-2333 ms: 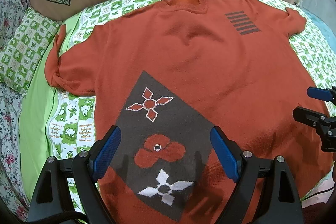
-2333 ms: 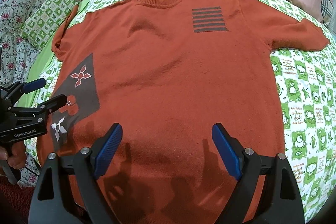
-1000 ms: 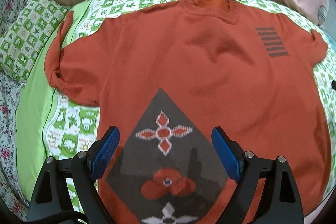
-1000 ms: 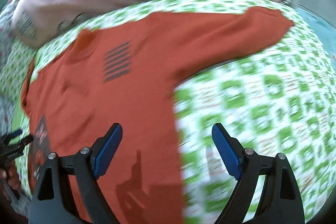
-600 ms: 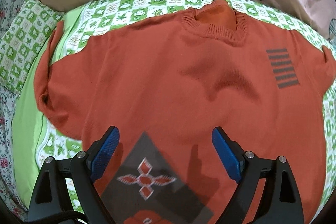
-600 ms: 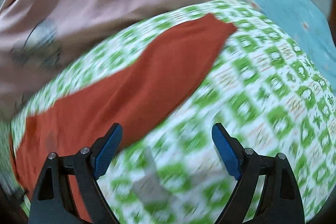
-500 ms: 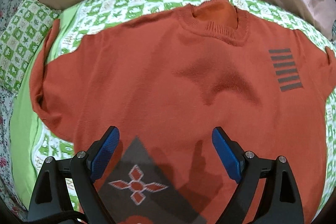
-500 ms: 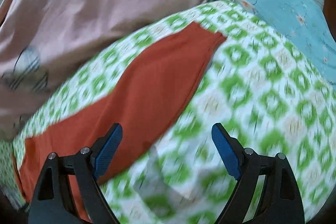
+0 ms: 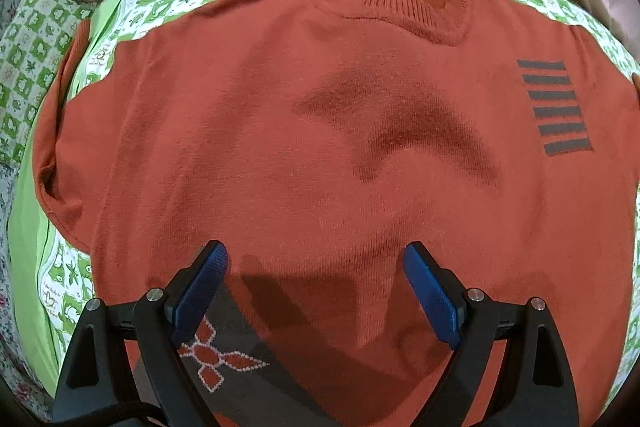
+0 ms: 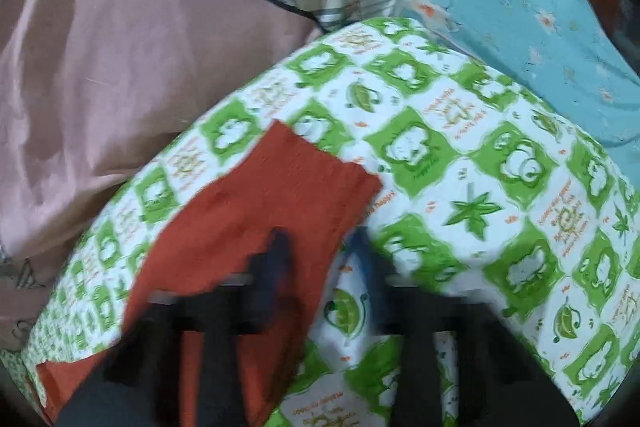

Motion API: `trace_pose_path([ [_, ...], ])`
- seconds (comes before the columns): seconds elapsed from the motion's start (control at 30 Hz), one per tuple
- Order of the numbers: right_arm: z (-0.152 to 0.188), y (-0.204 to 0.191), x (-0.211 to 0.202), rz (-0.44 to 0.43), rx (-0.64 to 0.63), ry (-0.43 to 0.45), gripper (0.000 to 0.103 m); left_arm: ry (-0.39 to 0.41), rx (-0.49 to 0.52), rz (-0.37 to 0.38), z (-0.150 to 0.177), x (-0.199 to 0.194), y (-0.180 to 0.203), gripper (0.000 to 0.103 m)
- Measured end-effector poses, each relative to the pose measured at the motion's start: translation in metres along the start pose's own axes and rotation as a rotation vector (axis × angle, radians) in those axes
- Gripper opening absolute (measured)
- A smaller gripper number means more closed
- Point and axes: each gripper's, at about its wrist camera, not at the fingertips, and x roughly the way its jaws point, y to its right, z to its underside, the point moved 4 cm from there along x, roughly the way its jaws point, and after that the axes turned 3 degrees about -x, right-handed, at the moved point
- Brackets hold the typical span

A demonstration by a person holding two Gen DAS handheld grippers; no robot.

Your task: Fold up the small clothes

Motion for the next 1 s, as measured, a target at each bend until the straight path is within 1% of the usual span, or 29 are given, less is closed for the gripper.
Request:
trace_pose_path([
  [0.1, 0.003, -0.02, -0.022, -0.012, -0.058, 0.041, 0.007, 0.009, -0.003, 0.013, 0.0, -0.003, -0.004, 0.091],
  [0.13, 0.007, -0.036, -0.036, -0.049, -0.092, 0.06, 0.007, 0.015, -0.005, 0.018, 0.0, -0.005, -0.006, 0.091],
  [0.23, 0.026, -0.079, -0.068, -0.155, -0.171, 0.079, 0.007, 0.023, -0.017, 0.03, 0.0, -0.014, -0.02, 0.09],
  [0.27, 0.04, -0.103, -0.084, -0.215, -0.21, 0.078, 0.007, 0.025, -0.022, 0.032, 0.0, -0.016, -0.023, 0.091],
  [0.33, 0.059, -0.133, -0.098, -0.299, -0.253, 0.061, 0.007, 0.031, -0.038, 0.038, 0.002, -0.02, -0.035, 0.091],
  [0.37, 0.079, -0.161, -0.109, -0.355, -0.294, 0.043, 0.007, 0.033, -0.048, 0.043, 0.003, -0.022, -0.042, 0.091],
  [0.4, 0.088, -0.173, -0.113, -0.387, -0.314, 0.029, 0.007, 0.034, -0.06, 0.047, 0.004, -0.023, -0.049, 0.091],
  [0.43, 0.105, -0.193, -0.118, -0.437, -0.337, 0.001, 0.007, 0.028, -0.071, 0.052, 0.006, -0.028, -0.057, 0.091],
  [0.5, 0.149, -0.242, -0.126, -0.549, -0.375, -0.071, 0.007, 0.033, -0.094, 0.06, 0.008, -0.029, -0.067, 0.091],
  [0.53, 0.169, -0.263, -0.128, -0.591, -0.394, -0.109, 0.007, 0.037, -0.103, 0.062, 0.012, -0.03, -0.074, 0.091],
  [0.57, 0.184, -0.276, -0.128, -0.622, -0.405, -0.136, 0.007, 0.04, -0.111, 0.065, 0.015, -0.032, -0.08, 0.091],
  [0.67, 0.25, -0.339, -0.136, -0.743, -0.466, -0.233, 0.007, 0.053, -0.138, 0.074, 0.018, -0.034, -0.102, 0.091],
  [0.73, 0.284, -0.372, -0.139, -0.801, -0.498, -0.279, 0.007, 0.059, -0.159, 0.087, 0.023, -0.037, -0.117, 0.091],
  [0.77, 0.305, -0.393, -0.14, -0.845, -0.507, -0.315, 0.007, 0.061, -0.172, 0.097, 0.022, -0.036, -0.127, 0.091],
  [0.83, 0.333, -0.421, -0.14, -0.89, -0.528, -0.361, 0.007, 0.058, -0.199, 0.119, 0.024, -0.037, -0.139, 0.091],
  [0.9, 0.36, -0.439, -0.14, -0.922, -0.552, -0.407, 0.007, 0.054, -0.223, 0.143, 0.024, -0.036, -0.146, 0.091],
  [1.0, 0.394, -0.46, -0.137, -0.933, -0.579, -0.463, 0.007, 0.061, -0.251, 0.186, 0.028, -0.039, -0.158, 0.091],
])
